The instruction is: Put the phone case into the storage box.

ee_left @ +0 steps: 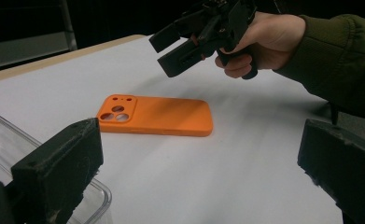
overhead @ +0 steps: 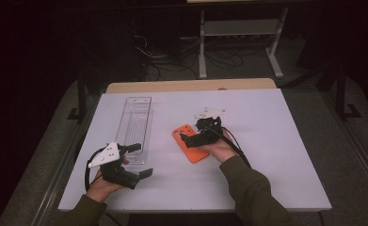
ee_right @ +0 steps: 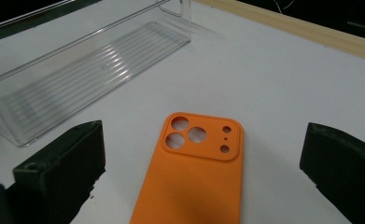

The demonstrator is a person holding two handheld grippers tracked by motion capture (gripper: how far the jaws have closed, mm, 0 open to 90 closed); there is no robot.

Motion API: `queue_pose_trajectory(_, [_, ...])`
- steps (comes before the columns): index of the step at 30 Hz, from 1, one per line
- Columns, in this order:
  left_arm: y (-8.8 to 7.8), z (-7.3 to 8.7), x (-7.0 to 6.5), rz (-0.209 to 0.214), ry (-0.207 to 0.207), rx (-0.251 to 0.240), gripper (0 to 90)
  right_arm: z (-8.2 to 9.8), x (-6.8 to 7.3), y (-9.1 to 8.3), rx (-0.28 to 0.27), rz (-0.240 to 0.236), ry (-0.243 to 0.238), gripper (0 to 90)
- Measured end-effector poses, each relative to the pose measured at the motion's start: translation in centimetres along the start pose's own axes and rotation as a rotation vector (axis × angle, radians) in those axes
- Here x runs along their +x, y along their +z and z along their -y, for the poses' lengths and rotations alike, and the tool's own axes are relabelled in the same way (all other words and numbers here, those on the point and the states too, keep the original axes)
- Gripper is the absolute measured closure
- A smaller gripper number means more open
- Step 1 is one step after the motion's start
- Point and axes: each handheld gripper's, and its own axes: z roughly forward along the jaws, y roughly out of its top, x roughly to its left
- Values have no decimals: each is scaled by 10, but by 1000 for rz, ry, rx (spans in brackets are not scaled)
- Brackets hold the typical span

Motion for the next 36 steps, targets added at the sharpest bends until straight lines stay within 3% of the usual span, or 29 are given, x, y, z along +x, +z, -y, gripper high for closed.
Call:
queue_pose_trajectory(10, [0, 0, 0, 0, -1, 0, 0, 2, 2, 4, 27, 6, -8, 0])
queue_pose_trajectory(23, [0, 0, 0, 1, 4, -3, 0, 10, 6, 13, 110, 16, -30, 0])
queue_pose_trajectory(36, [0, 0, 1, 2, 3, -2, 0, 17, 6, 22, 177, 25, -20, 0])
